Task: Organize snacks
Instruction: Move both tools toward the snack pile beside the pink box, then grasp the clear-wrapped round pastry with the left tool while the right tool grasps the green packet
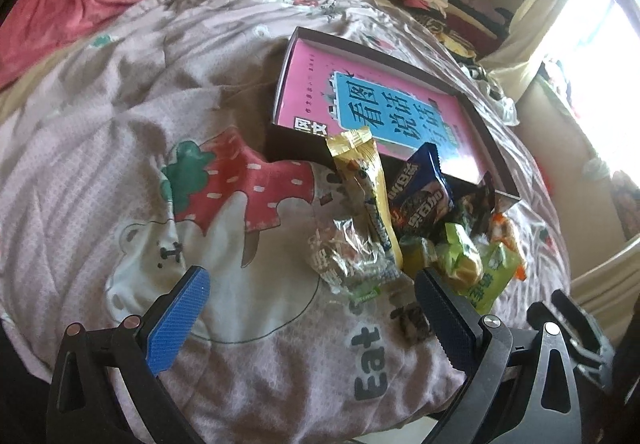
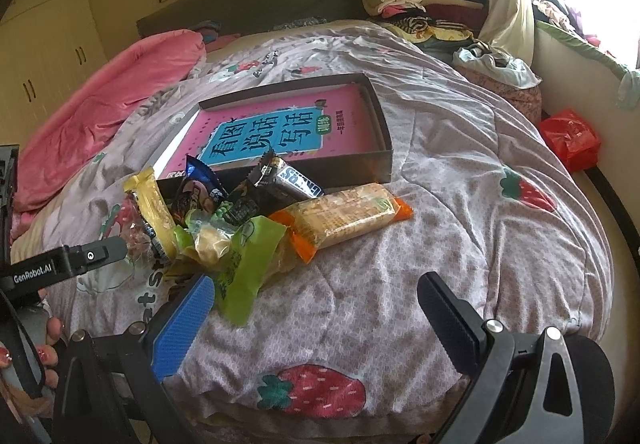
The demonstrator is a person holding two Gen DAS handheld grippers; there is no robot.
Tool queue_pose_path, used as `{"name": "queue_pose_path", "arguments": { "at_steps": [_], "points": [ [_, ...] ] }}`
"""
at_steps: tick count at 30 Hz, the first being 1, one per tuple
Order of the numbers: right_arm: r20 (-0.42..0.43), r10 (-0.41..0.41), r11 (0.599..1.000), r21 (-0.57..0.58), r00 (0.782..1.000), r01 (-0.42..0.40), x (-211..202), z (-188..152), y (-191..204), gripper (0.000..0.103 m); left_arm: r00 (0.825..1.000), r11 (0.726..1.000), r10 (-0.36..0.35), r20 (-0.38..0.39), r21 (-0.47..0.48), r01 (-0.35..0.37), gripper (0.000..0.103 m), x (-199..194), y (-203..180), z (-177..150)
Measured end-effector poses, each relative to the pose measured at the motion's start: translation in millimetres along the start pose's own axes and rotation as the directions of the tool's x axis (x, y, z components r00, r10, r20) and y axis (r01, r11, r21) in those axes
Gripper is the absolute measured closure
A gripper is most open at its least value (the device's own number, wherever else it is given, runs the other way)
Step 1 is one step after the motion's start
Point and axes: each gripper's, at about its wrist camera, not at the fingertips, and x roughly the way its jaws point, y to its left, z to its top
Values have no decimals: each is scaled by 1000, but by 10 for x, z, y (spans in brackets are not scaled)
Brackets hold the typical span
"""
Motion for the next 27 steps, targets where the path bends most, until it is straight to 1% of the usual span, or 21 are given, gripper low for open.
{"name": "queue_pose_path", "arguments": {
  "at_steps": [2,7,10,12,16,19,21,23,25,27],
  "points": [
    [-2,6,1000,1,1000,-6,9,5,6,1,1000,1000,-20,-17,-20,20,3,50,33,29],
    [-15,47,999,9,999,-47,43,18,36,1,997,997,-66,-44,-44,64,11,146,78,69],
    [-36,82,997,18,996,-81,90,36,79,1,995,995,-87,-47,-43,85,22,179,75,91],
    [-49,111,994,19,993,-110,128,43,135,1,994,995,-94,-52,-39,92,31,204,76,100],
    [-81,149,989,17,985,-148,239,48,248,1,992,993,-114,-61,-31,113,38,246,48,119],
    [-94,147,989,12,985,-146,316,57,303,1,991,993,-121,-59,-19,120,41,257,27,124],
    [-95,143,990,7,985,-143,348,68,325,3,991,993,-120,-59,-13,119,43,276,23,133],
    [-88,151,988,2,985,-152,368,89,360,11,990,992,-123,-62,-10,123,45,301,30,141],
    [-82,163,986,-15,983,-165,383,106,410,15,989,991,-132,-62,-12,132,46,318,39,150],
    [-72,158,986,-37,985,-161,400,117,460,19,989,991,-134,-62,-8,134,46,330,38,150]
  ]
}}
